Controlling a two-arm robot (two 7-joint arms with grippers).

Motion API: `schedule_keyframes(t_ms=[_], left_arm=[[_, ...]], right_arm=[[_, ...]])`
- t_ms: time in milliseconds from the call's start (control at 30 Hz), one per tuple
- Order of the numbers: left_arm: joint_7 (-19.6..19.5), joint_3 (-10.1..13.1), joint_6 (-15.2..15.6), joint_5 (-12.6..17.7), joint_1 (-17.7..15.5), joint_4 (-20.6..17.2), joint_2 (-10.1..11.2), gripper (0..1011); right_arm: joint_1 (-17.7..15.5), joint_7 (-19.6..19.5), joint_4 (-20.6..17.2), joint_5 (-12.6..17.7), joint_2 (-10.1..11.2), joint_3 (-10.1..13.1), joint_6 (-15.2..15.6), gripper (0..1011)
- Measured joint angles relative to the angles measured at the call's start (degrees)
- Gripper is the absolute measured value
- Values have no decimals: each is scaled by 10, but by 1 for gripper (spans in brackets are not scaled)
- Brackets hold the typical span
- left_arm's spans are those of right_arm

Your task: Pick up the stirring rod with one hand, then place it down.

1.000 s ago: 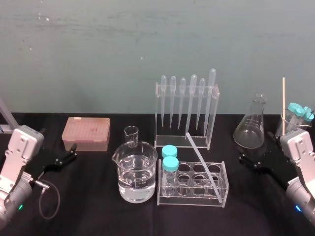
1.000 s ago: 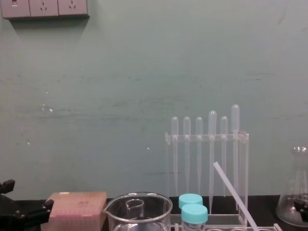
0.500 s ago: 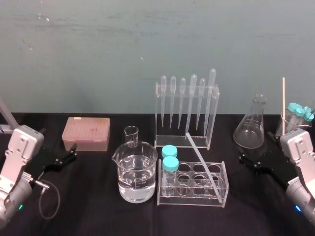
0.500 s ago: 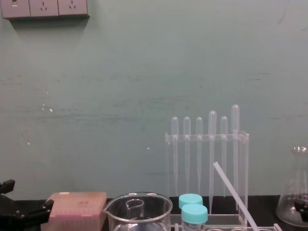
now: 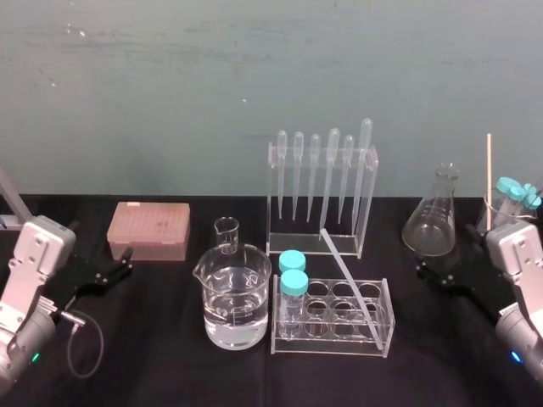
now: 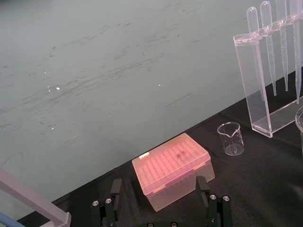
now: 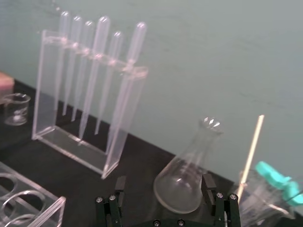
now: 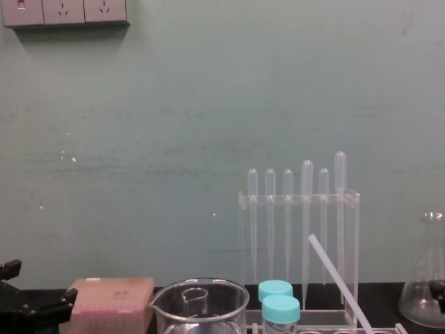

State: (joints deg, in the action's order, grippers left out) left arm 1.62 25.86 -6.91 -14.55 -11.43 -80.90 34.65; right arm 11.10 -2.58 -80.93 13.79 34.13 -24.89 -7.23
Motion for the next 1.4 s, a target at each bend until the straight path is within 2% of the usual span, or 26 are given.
schedule_keyframes(t_ms=[167, 267, 333, 367, 400, 500, 667, 800, 833, 900, 1000, 1400], left_arm=[[0, 0, 0, 0, 0, 0, 0, 1000], [0, 0, 0, 0, 0, 0, 0, 1000], [0, 0, 0, 0, 0, 0, 0, 1000], [0, 0, 0, 0, 0, 0, 0, 1000], [0, 0, 0, 0, 0, 0, 0, 1000], [0, 0, 0, 0, 0, 0, 0, 1000], [0, 0, 0, 0, 0, 0, 0, 1000], [0, 0, 0, 0, 0, 0, 0, 1000], [0, 0, 0, 0, 0, 0, 0, 1000], [0, 0, 0, 0, 0, 0, 0, 1000], [0, 0, 0, 0, 0, 0, 0, 1000], [0, 0, 0, 0, 0, 0, 0, 1000]], right_arm=[[-2, -19, -8, -14, -10, 16, -28, 1003], [2, -13, -14, -16, -19, 25, -85, 1003], [6, 2, -17, -12, -21, 26, -112, 1003], [11, 22, -20, -7, -23, 25, -139, 1003], [11, 22, -20, -7, -23, 25, -139, 1003], [26, 75, -26, 7, -26, 14, -188, 1003], [43, 142, -26, 30, -31, -4, -209, 1003], [52, 200, -23, 71, -34, -18, -192, 1003], [54, 220, -21, 91, -36, -22, -177, 1003], [56, 239, -20, 106, -37, -25, -161, 1003], [61, 273, -13, 140, -39, -30, -114, 1003], [74, 313, 8, 176, -46, -33, 5, 1003]])
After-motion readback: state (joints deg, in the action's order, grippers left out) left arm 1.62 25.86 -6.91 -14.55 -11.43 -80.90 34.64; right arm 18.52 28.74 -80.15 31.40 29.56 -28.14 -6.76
